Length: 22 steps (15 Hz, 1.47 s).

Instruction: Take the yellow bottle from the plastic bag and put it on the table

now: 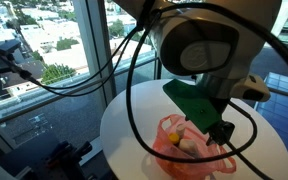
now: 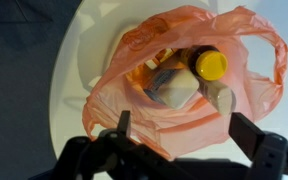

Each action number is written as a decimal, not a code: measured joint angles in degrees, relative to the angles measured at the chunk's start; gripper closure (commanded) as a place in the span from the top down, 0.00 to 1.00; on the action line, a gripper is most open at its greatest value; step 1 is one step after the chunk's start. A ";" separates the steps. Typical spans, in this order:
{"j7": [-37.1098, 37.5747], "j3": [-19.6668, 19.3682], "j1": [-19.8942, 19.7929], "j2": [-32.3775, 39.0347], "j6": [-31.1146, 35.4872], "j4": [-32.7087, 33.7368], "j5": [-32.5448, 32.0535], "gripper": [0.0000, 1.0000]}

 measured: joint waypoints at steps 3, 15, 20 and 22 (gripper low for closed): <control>-0.32 0.11 -0.20 2.28 0.30 0.33 0.09 1.00; -2.03 2.61 -2.21 11.19 0.46 4.77 0.09 1.00; -2.03 4.01 -2.22 13.60 0.46 6.15 0.09 1.00; -2.02 4.56 -2.22 14.02 0.46 6.34 0.05 1.00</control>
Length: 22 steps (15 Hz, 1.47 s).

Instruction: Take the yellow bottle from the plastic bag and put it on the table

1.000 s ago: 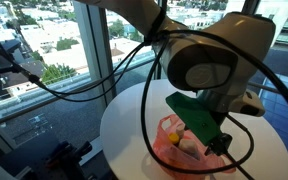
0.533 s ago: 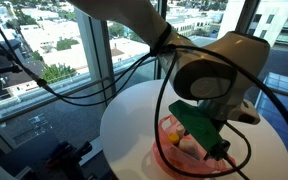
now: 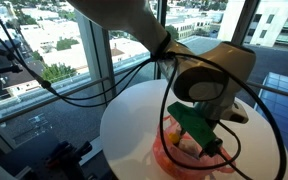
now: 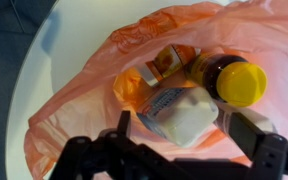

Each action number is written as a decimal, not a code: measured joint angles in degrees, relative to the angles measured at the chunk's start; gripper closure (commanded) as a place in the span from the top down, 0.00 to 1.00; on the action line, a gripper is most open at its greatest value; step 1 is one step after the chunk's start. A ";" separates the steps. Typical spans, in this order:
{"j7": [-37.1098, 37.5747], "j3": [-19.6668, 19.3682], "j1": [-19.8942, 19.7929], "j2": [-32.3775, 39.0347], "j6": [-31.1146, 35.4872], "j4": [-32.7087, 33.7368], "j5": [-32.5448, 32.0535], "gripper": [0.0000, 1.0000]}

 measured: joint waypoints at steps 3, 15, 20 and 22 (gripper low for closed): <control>0.00 0.91 0.01 0.11 0.00 0.01 -0.05 1.00; 0.00 3.41 0.33 0.11 -0.02 -0.42 -0.30 1.00; 0.00 4.08 0.43 -0.05 -0.22 -0.82 -0.30 1.00; 0.00 4.34 0.50 -0.41 -0.22 -1.13 -0.30 1.00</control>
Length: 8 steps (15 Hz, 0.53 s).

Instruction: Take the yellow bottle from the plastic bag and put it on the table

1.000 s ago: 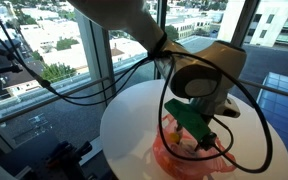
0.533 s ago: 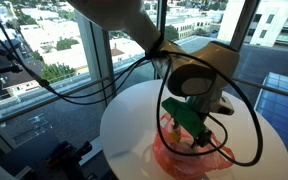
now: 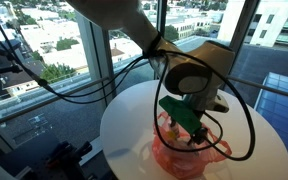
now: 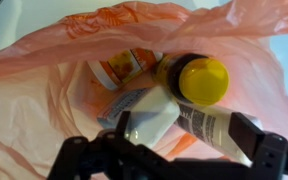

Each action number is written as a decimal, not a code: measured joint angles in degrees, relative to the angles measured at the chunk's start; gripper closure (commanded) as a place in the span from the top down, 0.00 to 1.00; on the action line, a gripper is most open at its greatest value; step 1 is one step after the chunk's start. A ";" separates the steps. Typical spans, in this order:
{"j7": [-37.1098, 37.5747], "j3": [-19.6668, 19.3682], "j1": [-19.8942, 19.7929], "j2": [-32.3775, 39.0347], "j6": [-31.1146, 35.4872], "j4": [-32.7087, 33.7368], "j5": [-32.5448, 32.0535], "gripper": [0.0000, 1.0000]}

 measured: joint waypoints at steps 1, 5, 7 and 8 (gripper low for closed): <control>0.00 0.15 0.01 -0.32 0.00 -0.21 0.00 1.00; 0.00 0.91 0.08 -2.32 0.00 -1.58 0.01 1.00; 0.00 1.05 0.30 -3.35 0.00 -2.42 0.01 1.00; 0.00 1.05 0.42 -3.63 0.00 -2.75 0.01 1.00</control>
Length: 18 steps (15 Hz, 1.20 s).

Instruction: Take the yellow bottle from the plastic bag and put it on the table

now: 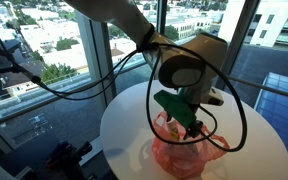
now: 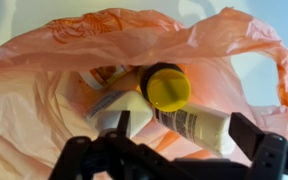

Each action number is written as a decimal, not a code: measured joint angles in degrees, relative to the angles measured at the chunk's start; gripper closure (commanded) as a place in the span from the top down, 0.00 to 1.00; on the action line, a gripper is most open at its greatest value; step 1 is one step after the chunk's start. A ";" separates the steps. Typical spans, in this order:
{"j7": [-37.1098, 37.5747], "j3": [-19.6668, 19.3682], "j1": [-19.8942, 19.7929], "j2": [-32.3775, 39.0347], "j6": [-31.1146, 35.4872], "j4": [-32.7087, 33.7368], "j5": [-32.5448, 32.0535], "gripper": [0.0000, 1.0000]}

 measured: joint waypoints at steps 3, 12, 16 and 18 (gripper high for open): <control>0.00 0.00 0.11 -0.13 0.00 -0.78 0.00 1.00; 0.00 -0.31 0.10 -0.11 0.00 -2.98 0.00 1.00; 0.00 -0.73 0.07 0.01 0.00 -3.05 0.00 1.00; 0.00 -0.99 0.03 0.14 0.03 -3.04 0.00 1.00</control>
